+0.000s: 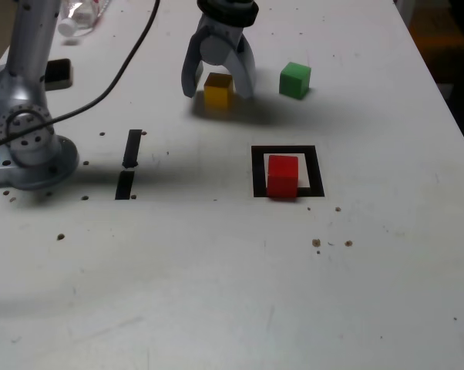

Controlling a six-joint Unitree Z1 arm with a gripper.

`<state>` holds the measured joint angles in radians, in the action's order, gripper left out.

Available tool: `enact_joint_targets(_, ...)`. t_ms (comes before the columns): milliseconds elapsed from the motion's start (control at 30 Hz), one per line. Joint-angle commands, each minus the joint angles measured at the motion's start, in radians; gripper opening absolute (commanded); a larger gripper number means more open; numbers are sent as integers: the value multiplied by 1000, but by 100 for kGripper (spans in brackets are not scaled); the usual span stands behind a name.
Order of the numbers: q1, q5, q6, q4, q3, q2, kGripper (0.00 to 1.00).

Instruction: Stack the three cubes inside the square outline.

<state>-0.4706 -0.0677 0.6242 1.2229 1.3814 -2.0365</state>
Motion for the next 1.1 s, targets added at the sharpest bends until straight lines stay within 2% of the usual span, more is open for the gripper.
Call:
enact_joint_targets(0,-10,-1,6,-4,3,-2,82)
enact_joint_targets(67,-15,-2,8,-8,3,-2,78)
enact_joint_targets(167,-21,-1,9,-28,0,2,65)
enact_joint_targets(267,-25,2,9,-41,-2,3,56)
enact_joint_targets(367,-29,11,12,-55,-9,3,50)
enact_joint_targets(567,-33,33,23,-79,-25,4,45)
enact_joint_targets(733,-33,32,27,-82,-26,12,39)
enact_joint_targets(1067,-16,31,10,-46,-25,92,37)
